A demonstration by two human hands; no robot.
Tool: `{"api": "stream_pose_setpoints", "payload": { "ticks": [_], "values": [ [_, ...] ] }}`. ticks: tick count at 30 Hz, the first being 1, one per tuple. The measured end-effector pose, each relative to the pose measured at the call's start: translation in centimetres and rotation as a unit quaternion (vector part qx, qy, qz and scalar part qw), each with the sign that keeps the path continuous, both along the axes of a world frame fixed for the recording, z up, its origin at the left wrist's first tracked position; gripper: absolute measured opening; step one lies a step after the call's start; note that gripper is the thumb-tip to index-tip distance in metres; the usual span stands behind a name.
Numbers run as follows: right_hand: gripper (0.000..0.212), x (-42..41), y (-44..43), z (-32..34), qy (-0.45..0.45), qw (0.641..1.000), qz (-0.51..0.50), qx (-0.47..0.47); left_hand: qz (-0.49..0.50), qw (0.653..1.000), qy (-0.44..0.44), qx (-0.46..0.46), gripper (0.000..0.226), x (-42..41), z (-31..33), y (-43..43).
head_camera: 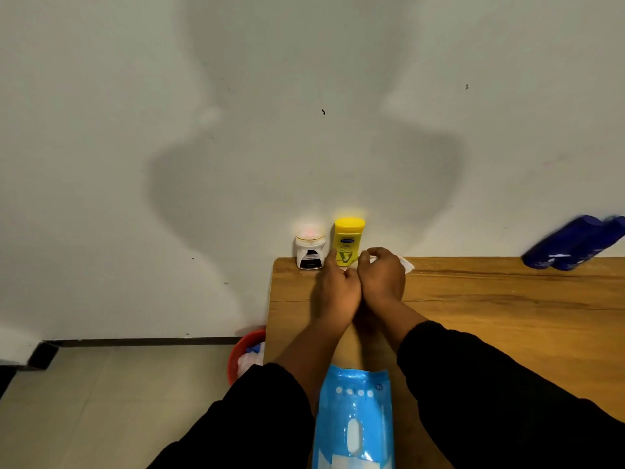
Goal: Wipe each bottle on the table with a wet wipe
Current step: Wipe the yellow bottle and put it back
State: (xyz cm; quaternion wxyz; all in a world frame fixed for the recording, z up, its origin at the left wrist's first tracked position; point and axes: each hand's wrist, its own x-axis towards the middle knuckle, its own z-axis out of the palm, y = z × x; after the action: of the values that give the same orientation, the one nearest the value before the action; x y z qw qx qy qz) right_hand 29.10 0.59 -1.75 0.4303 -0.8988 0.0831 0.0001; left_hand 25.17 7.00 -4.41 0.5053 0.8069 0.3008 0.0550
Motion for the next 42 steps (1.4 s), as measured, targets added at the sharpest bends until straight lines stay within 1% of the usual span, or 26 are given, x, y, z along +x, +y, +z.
{"api": "stream_pose_setpoints", "payload": {
  "ticks": [4,8,11,14,15,18,20,21,22,24,25,27,29,31,32,33,35,36,37,39,41,42],
  "values": [
    [0.033,1.3,-0.8,-0.2,0.002,0.999,0.034,0.023,-0.003,0.999,-0.015,-0.032,0.06,1.1,0.8,-0.3],
    [0.035,2.3,-1.4,-0.4,0.0,0.996,0.083,0.044,0.011,0.999,-0.014,-0.037,0.067,2.0,1.4,-0.6],
    [0.036,3.0,-1.1,-0.3,-0.004,0.99,0.133,0.052,0.029,0.997,-0.013,-0.069,0.058,2.6,1.7,-0.4],
    [0.034,3.6,-1.9,-0.1,-0.009,0.988,0.148,0.05,0.058,0.993,-0.013,-0.106,0.043,2.7,1.9,-0.5],
    [0.033,3.8,-2.4,-0.1,-0.004,0.987,0.153,0.058,0.059,0.993,-0.011,-0.097,0.039,2.5,2.0,-0.7],
    [0.025,3.8,-4.3,0.4,0.024,0.979,0.18,0.095,0.048,0.998,-0.018,-0.021,0.033,2.2,2.1,-1.2],
    [0.025,3.4,-5.6,0.8,0.043,0.971,0.196,0.131,0.033,0.999,-0.038,-0.014,0.033,2.1,2.2,-1.8],
    [0.028,3.2,-6.3,1.2,0.052,0.968,0.196,0.151,0.026,0.998,-0.041,-0.037,0.032,2.0,2.3,-2.4],
    [0.031,2.8,-7.1,1.7,0.06,0.964,0.193,0.171,0.024,0.995,-0.048,-0.08,0.029,2.0,2.5,-3.0],
    [0.036,2.1,-8.9,2.6,0.061,0.962,0.18,0.198,0.038,0.981,-0.065,-0.18,0.022,2.0,3.0,-4.1],
    [0.04,1.7,-9.9,3.1,0.053,0.962,0.172,0.204,0.042,0.975,-0.072,-0.208,0.018,1.9,3.4,-4.6],
    [0.046,0.9,-12.3,4.3,0.026,0.967,0.16,0.198,0.04,0.968,-0.081,-0.234,0.01,1.7,4.6,-5.8],
    [0.049,0.2,-14.9,5.7,-0.023,0.972,0.163,0.166,0.04,0.957,-0.078,-0.275,0.006,1.2,6.0,-7.3],
    [0.054,-0.5,-17.8,7.7,-0.088,0.973,0.2,0.079,0.039,0.942,-0.057,-0.329,0.008,0.4,7.2,-9.5],
    [0.058,-1.0,-19.1,9.0,-0.118,0.964,0.237,0.016,0.032,0.931,-0.047,-0.36,0.01,0.1,7.7,-10.8],
    [0.064,-1.6,-20.3,10.2,-0.144,0.947,0.28,-0.058,0.022,0.918,-0.04,-0.393,0.012,-0.3,8.2,-12.3],
    [0.076,-3.2,-22.0,12.1,-0.181,0.89,0.366,-0.204,0.006,0.889,-0.026,-0.458,0.015,-1.4,9.4,-15.0],
    [0.08,-4.1,-22.9,12.8,-0.19,0.866,0.395,-0.239,0.001,0.874,-0.018,-0.486,0.018,-2.1,10.1,-16.5],
    [0.082,-5.0,-24.0,13.3,-0.193,0.858,0.411,-0.24,-0.009,0.859,-0.009,-0.512,0.021,-2.9,10.8,-17.9],
    [0.082,-6.7,-26.6,13.9,-0.192,0.867,0.418,-0.194,-0.024,0.829,0.005,-0.559,0.028,-4.4,11.9,-20.6],
    [0.078,-8.3,-29.6,14.4,-0.18,0.897,0.388,-0.111,-0.031,0.814,0.008,-0.58,0.03,-5.6,12.6,-23.2],
    [0.074,-9.0,-30.9,14.7,-0.174,0.914,0.36,-0.059,-0.034,0.815,0.006,-0.579,0.027,-6.1,12.9,-24.5]
  ]
}}
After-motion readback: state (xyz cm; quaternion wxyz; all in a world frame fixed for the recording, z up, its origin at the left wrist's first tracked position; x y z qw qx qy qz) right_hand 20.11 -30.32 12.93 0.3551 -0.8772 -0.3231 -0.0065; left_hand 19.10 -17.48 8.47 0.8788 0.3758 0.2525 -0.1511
